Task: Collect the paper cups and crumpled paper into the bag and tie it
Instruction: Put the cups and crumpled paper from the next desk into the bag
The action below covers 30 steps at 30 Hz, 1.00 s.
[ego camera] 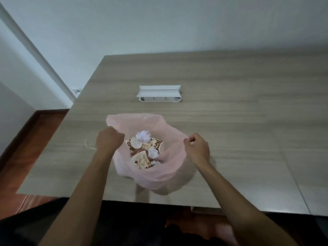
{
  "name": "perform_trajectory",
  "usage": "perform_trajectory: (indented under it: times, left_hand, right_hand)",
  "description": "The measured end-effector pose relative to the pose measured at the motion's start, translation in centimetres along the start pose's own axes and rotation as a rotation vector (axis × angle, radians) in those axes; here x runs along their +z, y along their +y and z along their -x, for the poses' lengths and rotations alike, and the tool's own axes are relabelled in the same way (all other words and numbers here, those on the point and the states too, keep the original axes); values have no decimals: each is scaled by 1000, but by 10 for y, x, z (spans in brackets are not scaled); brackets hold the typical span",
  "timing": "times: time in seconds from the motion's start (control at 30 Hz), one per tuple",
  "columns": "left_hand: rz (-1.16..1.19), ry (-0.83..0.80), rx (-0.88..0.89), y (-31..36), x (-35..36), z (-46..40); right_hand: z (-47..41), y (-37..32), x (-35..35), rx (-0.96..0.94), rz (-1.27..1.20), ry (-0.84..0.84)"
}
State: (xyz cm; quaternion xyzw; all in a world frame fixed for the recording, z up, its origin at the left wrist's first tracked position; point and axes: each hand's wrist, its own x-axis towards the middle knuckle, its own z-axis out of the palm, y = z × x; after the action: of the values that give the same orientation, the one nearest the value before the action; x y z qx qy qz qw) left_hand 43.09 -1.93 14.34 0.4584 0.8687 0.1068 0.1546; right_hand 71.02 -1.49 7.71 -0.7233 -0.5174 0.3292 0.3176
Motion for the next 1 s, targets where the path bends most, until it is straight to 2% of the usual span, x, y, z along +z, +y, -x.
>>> perform_trajectory:
  times: [0.23,0.4,0.53,0.73,0.87,1.0]
  left_hand:
    - [279,-96,330,106,27,-12]
    - [422,-192,546,195,68,27]
    - [461,-269,624,270,105,62]
    - [477,-274,729,384,154,135]
    - [475,-244,734,446,182,178]
    - [507,-143,681,486,194,197]
  right_hand:
    - [-15,34,-82,136,-122,293]
    - [-8,78,-163,234,-149,504]
    - [-11,124,-233,297,-184,622]
    - [-34,196,-334,329,-217,672]
    - [-51,237,-391,334,-201,600]
    - [-75,265,-435,311,-199,529]
